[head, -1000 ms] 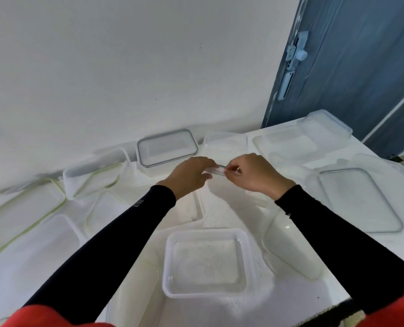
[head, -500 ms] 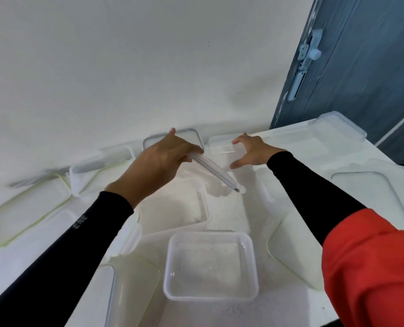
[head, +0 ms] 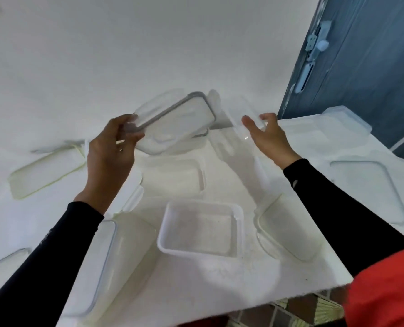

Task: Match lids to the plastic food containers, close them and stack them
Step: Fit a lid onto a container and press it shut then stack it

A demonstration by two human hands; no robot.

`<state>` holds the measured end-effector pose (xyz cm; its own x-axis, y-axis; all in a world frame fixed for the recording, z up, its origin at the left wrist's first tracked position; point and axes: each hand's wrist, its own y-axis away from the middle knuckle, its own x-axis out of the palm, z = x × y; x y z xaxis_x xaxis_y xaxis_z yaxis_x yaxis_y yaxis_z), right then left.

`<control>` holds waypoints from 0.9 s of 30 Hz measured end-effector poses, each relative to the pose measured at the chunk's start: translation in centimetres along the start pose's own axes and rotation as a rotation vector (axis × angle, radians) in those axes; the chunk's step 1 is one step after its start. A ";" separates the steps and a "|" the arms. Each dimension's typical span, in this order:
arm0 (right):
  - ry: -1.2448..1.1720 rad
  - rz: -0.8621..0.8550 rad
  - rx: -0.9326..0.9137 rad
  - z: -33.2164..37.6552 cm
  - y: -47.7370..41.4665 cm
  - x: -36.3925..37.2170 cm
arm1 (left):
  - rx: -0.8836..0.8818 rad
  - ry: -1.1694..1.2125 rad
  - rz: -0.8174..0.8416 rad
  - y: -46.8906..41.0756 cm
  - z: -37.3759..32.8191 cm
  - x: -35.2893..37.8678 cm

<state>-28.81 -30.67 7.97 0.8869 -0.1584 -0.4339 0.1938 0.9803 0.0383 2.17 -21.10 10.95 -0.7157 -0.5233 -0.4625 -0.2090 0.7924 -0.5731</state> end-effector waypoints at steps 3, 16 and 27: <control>-0.627 0.311 0.469 -0.2 3.2 0.5 | -0.054 0.028 -0.067 2.0 -0.5 -0.4; 0.374 0.262 0.264 -3.6 9.1 -0.1 | -0.253 0.111 -0.030 11.0 -4.2 -4.4; 0.035 0.470 0.086 -7.5 18.9 1.2 | -0.679 0.540 -0.206 14.3 -3.6 -5.2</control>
<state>-27.26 -11.47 1.42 0.8723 0.3050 -0.3821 -0.1892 0.9312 0.3115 0.49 -5.91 7.62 -0.8010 -0.5925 0.0860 -0.5951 0.8036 -0.0061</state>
